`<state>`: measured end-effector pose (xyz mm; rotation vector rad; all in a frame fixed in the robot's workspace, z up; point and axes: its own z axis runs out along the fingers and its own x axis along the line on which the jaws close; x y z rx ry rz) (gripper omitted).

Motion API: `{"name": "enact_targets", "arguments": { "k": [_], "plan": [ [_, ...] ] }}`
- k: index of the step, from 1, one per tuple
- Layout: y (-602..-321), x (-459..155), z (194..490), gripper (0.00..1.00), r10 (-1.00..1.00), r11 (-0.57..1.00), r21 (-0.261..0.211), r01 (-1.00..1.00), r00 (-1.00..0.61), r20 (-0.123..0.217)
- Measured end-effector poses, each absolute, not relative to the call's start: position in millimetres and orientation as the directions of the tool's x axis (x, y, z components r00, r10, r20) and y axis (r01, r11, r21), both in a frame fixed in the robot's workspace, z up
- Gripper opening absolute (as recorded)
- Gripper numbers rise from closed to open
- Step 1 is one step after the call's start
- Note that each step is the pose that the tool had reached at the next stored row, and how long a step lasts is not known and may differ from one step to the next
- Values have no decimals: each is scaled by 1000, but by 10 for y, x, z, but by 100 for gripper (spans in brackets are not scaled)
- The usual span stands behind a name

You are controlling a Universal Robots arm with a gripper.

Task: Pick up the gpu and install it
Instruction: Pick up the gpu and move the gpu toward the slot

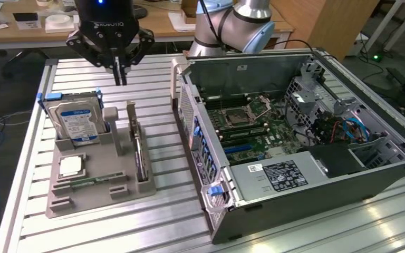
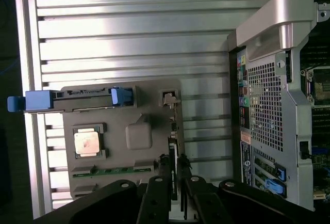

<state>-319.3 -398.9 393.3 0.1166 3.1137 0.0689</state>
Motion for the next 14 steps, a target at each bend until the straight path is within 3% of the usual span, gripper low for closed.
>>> {"name": "enact_targets", "arguments": {
  "k": [1,4,6,9,14],
  "plan": [
    [-3989,-3193,3933,17,75,996,45,74,-997,-23],
    [-3989,-3193,3933,35,75,996,45,74,-997,-23],
    [-3989,-3193,3933,35,75,996,45,74,-997,-23],
    [-3989,-3193,3933,53,75,996,45,74,-997,-23],
    [-3989,-3194,3931,65,67,997,45,66,-997,-23]
  ]
}}
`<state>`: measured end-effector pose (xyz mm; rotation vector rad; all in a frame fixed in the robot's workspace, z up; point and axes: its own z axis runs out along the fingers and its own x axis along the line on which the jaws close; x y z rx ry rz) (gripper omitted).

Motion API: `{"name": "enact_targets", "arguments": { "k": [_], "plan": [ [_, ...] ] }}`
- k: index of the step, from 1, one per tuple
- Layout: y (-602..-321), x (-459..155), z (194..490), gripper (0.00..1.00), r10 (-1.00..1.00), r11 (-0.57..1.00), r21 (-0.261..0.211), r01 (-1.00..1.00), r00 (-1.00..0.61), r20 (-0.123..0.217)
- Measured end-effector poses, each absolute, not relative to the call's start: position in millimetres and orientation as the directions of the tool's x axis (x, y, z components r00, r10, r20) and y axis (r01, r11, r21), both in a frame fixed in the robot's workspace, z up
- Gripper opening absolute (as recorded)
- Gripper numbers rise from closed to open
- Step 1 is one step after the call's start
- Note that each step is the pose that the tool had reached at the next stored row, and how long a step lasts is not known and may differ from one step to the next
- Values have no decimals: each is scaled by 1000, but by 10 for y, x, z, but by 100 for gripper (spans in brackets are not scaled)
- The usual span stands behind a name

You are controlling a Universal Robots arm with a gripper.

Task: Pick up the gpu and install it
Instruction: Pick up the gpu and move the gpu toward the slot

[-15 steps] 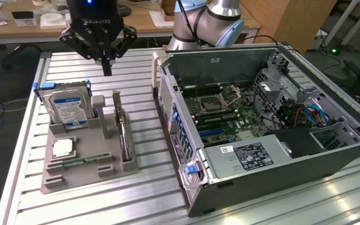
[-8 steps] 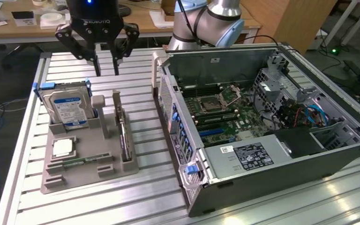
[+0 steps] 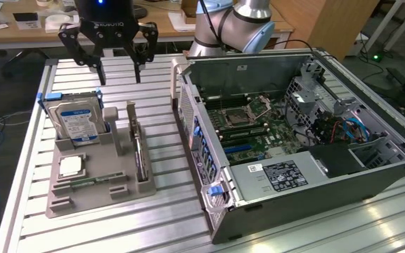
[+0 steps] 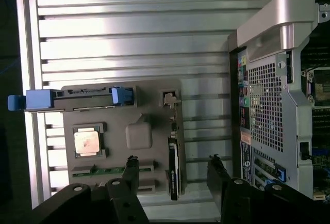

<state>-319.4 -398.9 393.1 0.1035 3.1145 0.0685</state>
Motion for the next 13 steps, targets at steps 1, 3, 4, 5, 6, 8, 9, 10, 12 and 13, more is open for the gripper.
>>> {"name": "enact_targets", "arguments": {
  "k": [1,3,4,5,6,8,9,10,12,13],
  "plan": [
    [-3988,-3194,3928,65,54,998,45,53,-998,-23],
    [-3993,-3194,3918,65,36,998,45,35,-999,-21],
    [-4007,-3194,3913,65,33,998,45,32,-999,-21],
    [-4025,-3194,3906,65,32,999,45,31,-999,-21],
    [-4043,-3194,3898,65,31,999,45,30,-999,-21],
    [-4081,-3194,3872,65,27,999,45,26,-999,-21],
    [-4097,-3194,3858,65,25,999,45,24,-999,-21],
    [-4113,-3194,3844,65,23,999,45,22,-1000,-21],
    [-4154,-3194,3817,65,20,999,45,19,-1000,-21],
    [-4174,-3194,3800,65,18,999,45,17,-1000,-21]
  ]
}}
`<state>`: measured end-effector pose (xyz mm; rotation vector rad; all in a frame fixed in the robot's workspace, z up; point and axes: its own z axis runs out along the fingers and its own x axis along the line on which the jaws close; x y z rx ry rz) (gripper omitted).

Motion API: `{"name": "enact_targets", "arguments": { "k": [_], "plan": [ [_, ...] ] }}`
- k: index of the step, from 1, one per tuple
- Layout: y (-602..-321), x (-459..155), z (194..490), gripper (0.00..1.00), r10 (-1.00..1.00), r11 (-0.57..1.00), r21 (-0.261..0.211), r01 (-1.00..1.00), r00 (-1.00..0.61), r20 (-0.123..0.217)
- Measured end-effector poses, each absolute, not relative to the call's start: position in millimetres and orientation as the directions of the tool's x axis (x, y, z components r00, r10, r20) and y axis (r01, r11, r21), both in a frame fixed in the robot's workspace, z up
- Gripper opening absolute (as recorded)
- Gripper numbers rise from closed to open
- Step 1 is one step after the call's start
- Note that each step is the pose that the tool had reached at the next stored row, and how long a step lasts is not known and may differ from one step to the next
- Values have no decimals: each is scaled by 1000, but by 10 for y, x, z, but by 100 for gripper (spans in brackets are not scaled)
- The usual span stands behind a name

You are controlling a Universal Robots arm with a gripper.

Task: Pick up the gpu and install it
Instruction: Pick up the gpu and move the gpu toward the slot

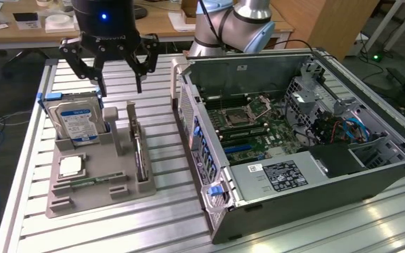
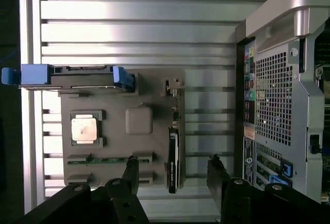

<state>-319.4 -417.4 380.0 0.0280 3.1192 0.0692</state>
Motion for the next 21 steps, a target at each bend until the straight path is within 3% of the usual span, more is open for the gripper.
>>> {"name": "enact_targets", "arguments": {
  "k": [21],
  "plan": [
    [-4273,-3168,3427,65,-34,998,44,-35,-999,-21]
  ]
}}
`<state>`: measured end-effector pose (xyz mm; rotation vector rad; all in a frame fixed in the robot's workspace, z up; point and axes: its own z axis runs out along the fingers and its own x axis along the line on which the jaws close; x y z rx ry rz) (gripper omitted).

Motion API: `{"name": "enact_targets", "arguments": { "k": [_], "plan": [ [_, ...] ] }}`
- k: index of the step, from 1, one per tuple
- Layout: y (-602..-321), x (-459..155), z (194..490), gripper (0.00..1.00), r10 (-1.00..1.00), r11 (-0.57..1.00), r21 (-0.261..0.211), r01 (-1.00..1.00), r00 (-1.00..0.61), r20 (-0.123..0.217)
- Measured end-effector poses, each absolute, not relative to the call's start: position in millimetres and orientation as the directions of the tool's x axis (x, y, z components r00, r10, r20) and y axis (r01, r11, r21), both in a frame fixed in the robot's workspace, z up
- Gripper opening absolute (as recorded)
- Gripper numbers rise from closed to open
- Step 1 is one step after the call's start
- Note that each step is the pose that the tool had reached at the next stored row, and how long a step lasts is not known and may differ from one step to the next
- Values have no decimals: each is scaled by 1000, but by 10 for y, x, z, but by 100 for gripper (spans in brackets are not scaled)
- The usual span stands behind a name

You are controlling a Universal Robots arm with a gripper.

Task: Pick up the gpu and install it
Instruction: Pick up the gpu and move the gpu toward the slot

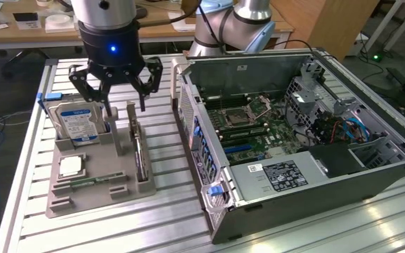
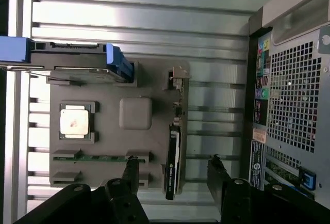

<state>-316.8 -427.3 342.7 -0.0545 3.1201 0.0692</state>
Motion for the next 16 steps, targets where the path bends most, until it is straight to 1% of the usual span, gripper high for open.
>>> {"name": "enact_targets", "arguments": {
  "k": [16],
  "plan": [
    [-4380,-3165,3135,65,-64,997,43,-65,-998,-21]
  ]
}}
